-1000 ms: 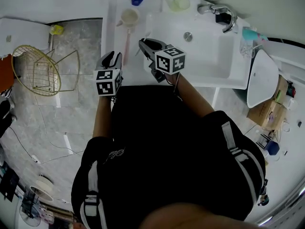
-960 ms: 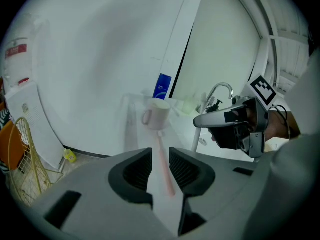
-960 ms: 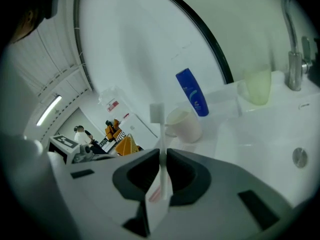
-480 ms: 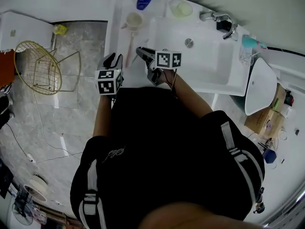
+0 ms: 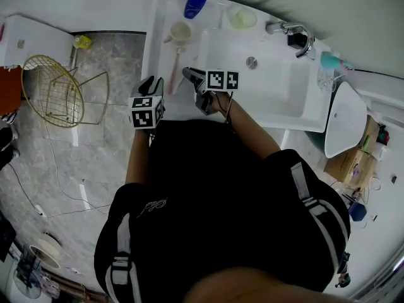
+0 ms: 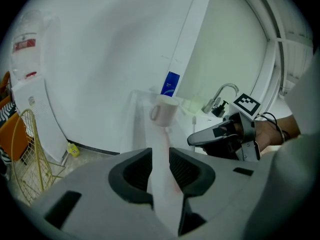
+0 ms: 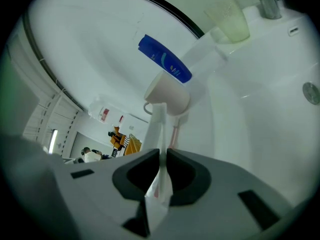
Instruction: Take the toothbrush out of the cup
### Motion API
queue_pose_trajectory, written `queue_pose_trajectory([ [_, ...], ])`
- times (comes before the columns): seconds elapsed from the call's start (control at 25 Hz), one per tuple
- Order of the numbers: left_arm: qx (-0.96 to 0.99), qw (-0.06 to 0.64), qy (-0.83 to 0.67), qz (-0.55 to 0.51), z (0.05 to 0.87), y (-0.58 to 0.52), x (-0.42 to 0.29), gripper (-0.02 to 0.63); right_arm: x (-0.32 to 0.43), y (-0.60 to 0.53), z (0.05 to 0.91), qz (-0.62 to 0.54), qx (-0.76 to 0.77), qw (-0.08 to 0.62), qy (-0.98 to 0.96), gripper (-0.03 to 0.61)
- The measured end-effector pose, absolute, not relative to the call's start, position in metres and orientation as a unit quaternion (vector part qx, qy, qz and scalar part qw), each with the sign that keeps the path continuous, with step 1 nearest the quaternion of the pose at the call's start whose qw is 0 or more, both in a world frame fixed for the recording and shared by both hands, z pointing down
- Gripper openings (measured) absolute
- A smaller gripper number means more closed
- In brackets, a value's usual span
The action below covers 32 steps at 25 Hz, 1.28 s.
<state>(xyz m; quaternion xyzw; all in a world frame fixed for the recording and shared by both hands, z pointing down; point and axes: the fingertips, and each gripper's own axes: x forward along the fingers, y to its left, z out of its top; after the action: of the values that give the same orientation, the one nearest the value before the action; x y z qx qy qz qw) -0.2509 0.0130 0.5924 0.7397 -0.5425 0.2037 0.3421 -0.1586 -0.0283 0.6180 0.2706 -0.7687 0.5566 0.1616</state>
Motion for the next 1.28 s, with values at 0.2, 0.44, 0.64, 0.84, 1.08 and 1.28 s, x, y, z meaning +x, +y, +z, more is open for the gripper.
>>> queue_pose_trajectory([
  [0.2, 0.746, 0.348, -0.528, 0.208, 0.599, 0.015, -0.247, 0.112, -0.164, -0.038, 0.624, 0.542, 0.291, 0.167, -0.771, 0.058],
  [0.44, 0.761, 0.344, -0.502, 0.225, 0.602, 0.011, -0.244, 0.112, -0.162, -0.044, 0.630, 0.545, 0.317, 0.155, -0.761, 0.060],
  [0.64, 0.762, 0.342, -0.503, 0.222, 0.600, 0.008, -0.246, 0.112, -0.161, -0.039, 0.636, 0.549, 0.324, 0.158, -0.754, 0.066],
  [0.84, 0.762, 0.344, -0.503, 0.221, 0.600, 0.001, -0.244, 0.112, -0.159, -0.041, 0.636, 0.533, 0.327, 0.172, -0.761, 0.121],
  [1.08, 0.761, 0.348, -0.502, 0.216, 0.598, -0.009, -0.229, 0.112, -0.136, -0.042, 0.630, 0.506, 0.332, 0.187, -0.774, 0.126],
  [1.28, 0.767, 0.349, -0.493, 0.217, 0.595, -0.020, -0.204, 0.112, -0.107, -0.048, 0.622, 0.477, 0.343, 0.199, -0.784, 0.126],
])
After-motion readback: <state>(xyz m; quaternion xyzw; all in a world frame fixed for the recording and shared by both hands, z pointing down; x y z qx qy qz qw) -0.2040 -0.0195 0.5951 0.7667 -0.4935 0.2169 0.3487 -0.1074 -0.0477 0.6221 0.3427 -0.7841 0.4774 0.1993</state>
